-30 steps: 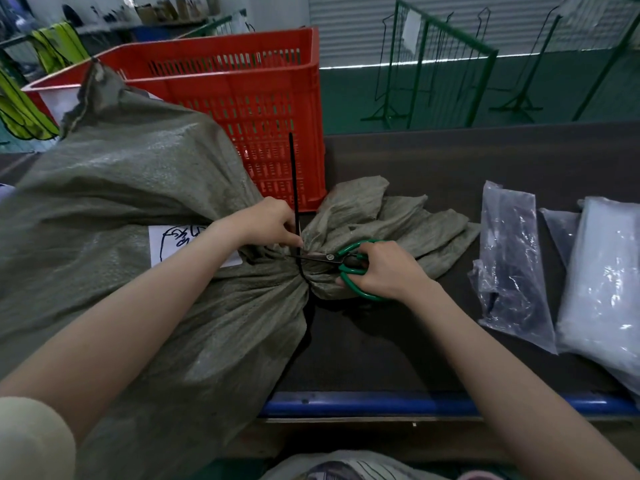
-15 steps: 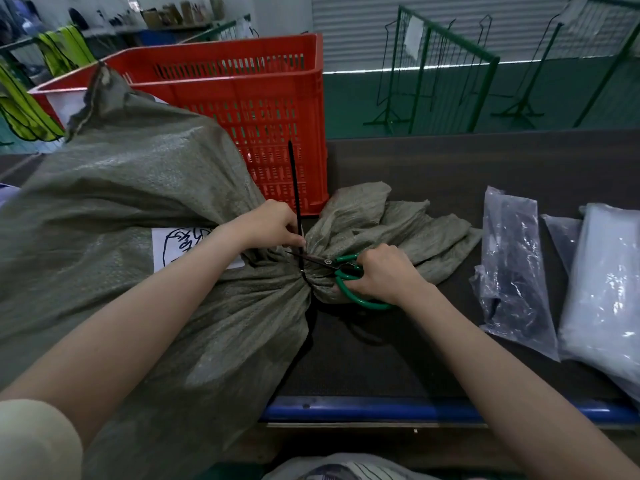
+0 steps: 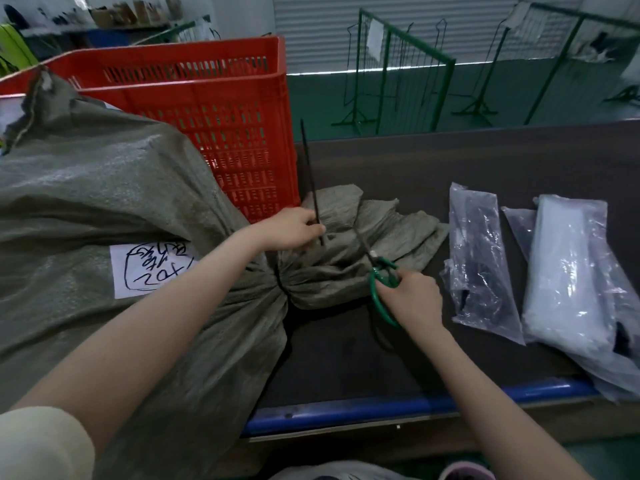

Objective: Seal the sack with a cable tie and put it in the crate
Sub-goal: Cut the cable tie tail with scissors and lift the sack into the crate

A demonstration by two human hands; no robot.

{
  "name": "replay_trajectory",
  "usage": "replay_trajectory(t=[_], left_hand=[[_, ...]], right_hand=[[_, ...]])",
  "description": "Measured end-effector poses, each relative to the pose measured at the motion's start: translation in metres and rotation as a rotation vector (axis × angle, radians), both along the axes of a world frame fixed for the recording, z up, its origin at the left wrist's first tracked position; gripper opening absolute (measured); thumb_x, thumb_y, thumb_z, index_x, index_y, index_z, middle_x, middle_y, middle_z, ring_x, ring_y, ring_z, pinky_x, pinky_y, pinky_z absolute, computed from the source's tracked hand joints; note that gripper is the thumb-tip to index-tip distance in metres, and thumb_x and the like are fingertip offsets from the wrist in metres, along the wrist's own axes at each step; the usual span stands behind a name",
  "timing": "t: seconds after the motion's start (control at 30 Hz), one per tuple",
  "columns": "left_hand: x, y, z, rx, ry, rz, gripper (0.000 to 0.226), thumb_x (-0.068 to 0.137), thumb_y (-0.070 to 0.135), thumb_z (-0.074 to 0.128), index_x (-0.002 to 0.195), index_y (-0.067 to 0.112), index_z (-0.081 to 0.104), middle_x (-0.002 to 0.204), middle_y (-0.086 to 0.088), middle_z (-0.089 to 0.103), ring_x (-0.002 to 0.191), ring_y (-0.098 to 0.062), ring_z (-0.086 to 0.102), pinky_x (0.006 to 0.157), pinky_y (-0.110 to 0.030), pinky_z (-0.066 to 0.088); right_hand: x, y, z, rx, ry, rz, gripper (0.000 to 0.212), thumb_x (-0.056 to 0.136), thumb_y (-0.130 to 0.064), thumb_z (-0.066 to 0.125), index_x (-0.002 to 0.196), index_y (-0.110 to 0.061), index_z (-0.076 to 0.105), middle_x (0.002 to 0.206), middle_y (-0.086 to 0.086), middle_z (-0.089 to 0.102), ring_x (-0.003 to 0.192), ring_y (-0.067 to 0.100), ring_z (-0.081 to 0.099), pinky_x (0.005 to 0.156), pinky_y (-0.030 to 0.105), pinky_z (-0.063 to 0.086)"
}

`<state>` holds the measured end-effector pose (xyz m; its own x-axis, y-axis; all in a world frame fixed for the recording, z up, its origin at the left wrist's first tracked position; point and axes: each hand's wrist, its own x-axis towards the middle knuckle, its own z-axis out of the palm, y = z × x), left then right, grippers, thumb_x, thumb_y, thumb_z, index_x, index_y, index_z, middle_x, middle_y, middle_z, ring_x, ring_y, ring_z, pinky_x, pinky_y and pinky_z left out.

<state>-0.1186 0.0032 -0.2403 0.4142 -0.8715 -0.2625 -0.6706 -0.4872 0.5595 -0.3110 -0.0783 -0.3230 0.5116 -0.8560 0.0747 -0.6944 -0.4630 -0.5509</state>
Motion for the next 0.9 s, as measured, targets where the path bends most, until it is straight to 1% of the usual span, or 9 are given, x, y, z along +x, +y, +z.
replay_trajectory(t=[0.07,0.13,0.2,0.33,0.4,0.5,0.63,0.77,0.9], left_hand=[[-0.022,-0.014,-0.008,0.069,0.060,-0.099,0.026,0.096,0.026,0.044,0.072,0.019,0.052,0.077,-0.004,0.062,0.064,-0.013,0.058,0.060,-0.021,0.050],[-0.047,-0.029,-0.021,0.159,0.088,-0.213,0.027,0.096,0.024,0.044,0.073,0.014,0.053,0.072,-0.002,0.059,0.059,-0.010,0.055,0.054,-0.018,0.046],[-0.072,-0.044,-0.039,0.266,0.109,-0.311,0.026,0.096,0.024,0.043,0.079,0.009,0.055,0.068,0.000,0.057,0.057,-0.009,0.054,0.053,-0.018,0.045],[-0.114,-0.060,-0.077,0.427,0.120,-0.425,0.034,0.097,0.024,0.041,0.064,0.014,0.048,0.062,0.001,0.053,0.053,-0.009,0.051,0.043,-0.015,0.042],[-0.127,-0.065,-0.093,0.478,0.118,-0.424,0.035,0.096,0.024,0.041,0.063,0.014,0.047,0.061,0.001,0.052,0.052,-0.009,0.050,0.038,-0.012,0.041],[-0.134,-0.068,-0.105,0.536,0.157,-0.362,0.035,0.096,0.022,0.041,0.063,0.012,0.045,0.063,-0.001,0.049,0.053,-0.010,0.048,0.048,-0.019,0.041],[-0.137,-0.070,-0.108,0.576,0.102,-0.392,0.027,0.097,0.024,0.039,0.081,0.008,0.052,0.065,-0.001,0.047,0.054,-0.011,0.046,0.051,-0.020,0.040],[-0.139,-0.071,-0.105,0.541,-0.041,-0.417,0.034,0.095,0.035,0.043,0.085,0.006,0.058,0.071,-0.008,0.055,0.054,-0.018,0.050,0.052,-0.027,0.042],[-0.131,-0.068,-0.092,0.481,-0.185,-0.417,0.056,0.092,0.048,0.042,0.104,-0.002,0.063,0.090,-0.018,0.067,0.084,-0.029,0.062,0.071,-0.030,0.043]], right_hand=[[-0.015,-0.004,-0.010,0.154,-0.110,-0.173,0.035,0.082,-0.042,0.057,0.064,-0.012,0.059,0.074,0.016,0.063,0.087,0.037,0.063,0.065,0.034,0.041],[-0.029,-0.008,-0.020,0.275,-0.135,-0.286,0.037,0.085,-0.038,0.055,0.058,-0.012,0.050,0.070,0.011,0.058,0.083,0.036,0.062,0.062,0.031,0.037],[-0.041,-0.013,-0.030,0.351,-0.117,-0.351,0.032,0.085,-0.035,0.054,0.068,-0.008,0.056,0.075,0.012,0.060,0.084,0.035,0.062,0.064,0.031,0.038],[-0.056,-0.016,-0.045,0.455,-0.074,-0.403,0.034,0.082,-0.032,0.057,0.094,-0.001,0.063,0.097,0.018,0.067,0.096,0.036,0.061,0.070,0.029,0.038],[-0.061,-0.021,-0.046,0.497,-0.037,-0.409,0.033,0.082,-0.030,0.059,0.094,0.001,0.064,0.098,0.019,0.067,0.098,0.035,0.061,0.070,0.027,0.036],[-0.064,-0.028,-0.040,0.505,0.027,-0.387,0.027,0.080,-0.027,0.064,0.088,-0.002,0.063,0.085,0.015,0.062,0.097,0.033,0.063,0.067,0.026,0.036],[-0.065,-0.030,-0.027,0.435,0.089,-0.380,0.035,0.082,-0.023,0.064,0.104,0.005,0.060,0.107,0.020,0.066,0.105,0.033,0.060,0.071,0.026,0.037],[-0.062,-0.029,-0.018,0.405,0.188,-0.290,0.032,0.085,-0.021,0.059,0.103,0.006,0.057,0.110,0.022,0.064,0.105,0.035,0.060,0.076,0.031,0.044],[-0.057,-0.030,-0.004,0.431,0.233,-0.246,0.035,0.086,-0.026,0.055,0.105,0.004,0.057,0.110,0.021,0.063,0.101,0.034,0.061,0.071,0.029,0.042]])
